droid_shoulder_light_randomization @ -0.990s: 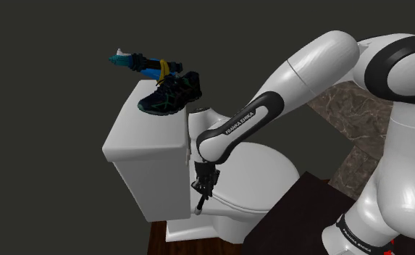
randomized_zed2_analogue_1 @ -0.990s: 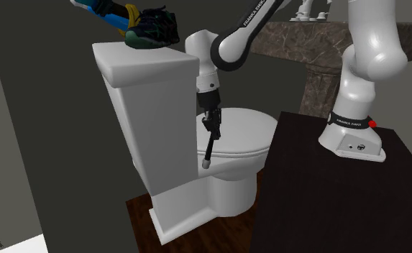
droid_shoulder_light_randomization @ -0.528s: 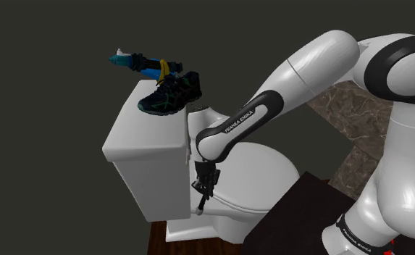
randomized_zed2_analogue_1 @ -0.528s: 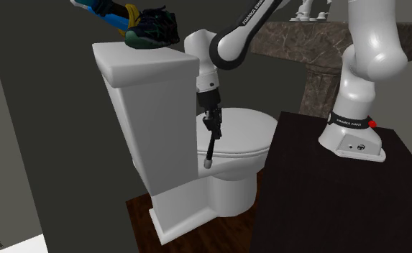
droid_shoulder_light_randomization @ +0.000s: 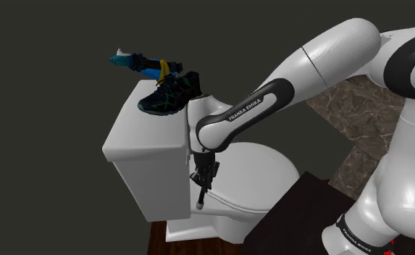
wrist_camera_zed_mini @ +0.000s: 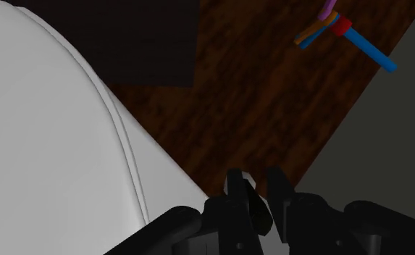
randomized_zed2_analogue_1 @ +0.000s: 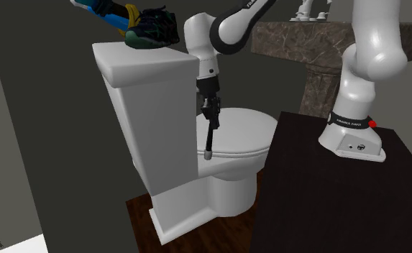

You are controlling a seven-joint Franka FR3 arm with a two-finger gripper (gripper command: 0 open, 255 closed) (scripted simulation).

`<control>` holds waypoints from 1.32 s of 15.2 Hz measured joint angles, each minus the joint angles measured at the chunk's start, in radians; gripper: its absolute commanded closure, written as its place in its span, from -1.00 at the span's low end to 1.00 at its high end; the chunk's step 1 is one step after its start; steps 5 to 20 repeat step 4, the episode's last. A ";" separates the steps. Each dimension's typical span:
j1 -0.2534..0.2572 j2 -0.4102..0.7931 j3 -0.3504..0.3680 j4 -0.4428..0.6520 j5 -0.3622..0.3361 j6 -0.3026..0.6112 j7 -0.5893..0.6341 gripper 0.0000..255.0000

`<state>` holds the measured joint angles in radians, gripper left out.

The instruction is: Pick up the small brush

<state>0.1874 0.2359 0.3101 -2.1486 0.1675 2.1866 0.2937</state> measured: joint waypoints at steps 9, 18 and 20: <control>-0.001 -0.023 0.002 0.012 0.003 -0.041 0.005 1.00; -0.001 -0.023 0.002 0.012 0.003 -0.041 0.005 1.00; -0.001 -0.023 0.002 0.012 0.003 -0.041 0.005 1.00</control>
